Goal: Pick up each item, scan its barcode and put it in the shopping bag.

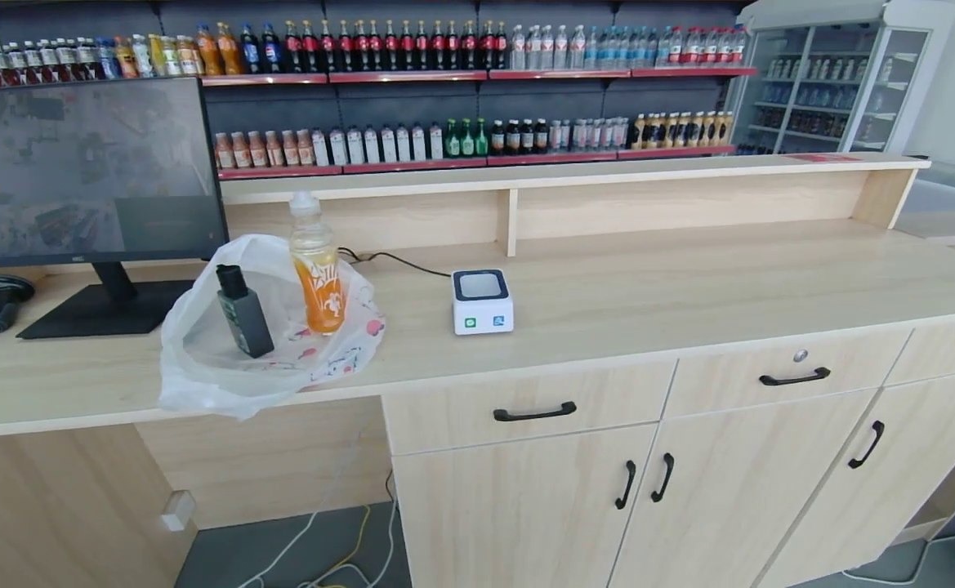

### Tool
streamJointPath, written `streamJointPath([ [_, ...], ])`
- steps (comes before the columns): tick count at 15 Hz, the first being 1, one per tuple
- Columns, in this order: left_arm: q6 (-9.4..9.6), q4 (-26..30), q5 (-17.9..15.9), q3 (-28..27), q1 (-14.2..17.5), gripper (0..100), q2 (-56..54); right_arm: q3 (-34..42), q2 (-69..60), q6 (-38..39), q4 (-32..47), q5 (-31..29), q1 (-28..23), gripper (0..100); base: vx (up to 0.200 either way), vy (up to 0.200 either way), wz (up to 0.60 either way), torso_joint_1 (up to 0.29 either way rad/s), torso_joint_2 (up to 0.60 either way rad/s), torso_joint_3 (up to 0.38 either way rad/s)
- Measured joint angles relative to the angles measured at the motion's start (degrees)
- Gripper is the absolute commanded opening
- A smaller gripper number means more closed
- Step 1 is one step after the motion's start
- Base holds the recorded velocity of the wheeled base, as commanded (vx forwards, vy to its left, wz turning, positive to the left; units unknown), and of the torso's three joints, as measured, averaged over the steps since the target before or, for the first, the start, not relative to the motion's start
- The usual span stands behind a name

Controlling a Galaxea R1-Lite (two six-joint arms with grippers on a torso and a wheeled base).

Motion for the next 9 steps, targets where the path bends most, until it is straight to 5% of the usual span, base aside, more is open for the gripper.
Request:
streamJointPath([
  [2, -0.02, 0.0, 0.0, 0.0, 0.0, 100, 0.0, 0.0, 0.0, 0.0, 0.0, 0.0, 0.0, 100, 0.0, -0.2, 0.0, -0.002, 0.0, -0.002],
  [9, -0.09, 0.0, 0.0, 0.0, -0.1, 100, 0.0, 0.0, 0.0, 0.0, 0.0, 0.0, 0.0, 100, 0.0, 0.0, 0.0, 0.0, 0.0, 0.0],
])
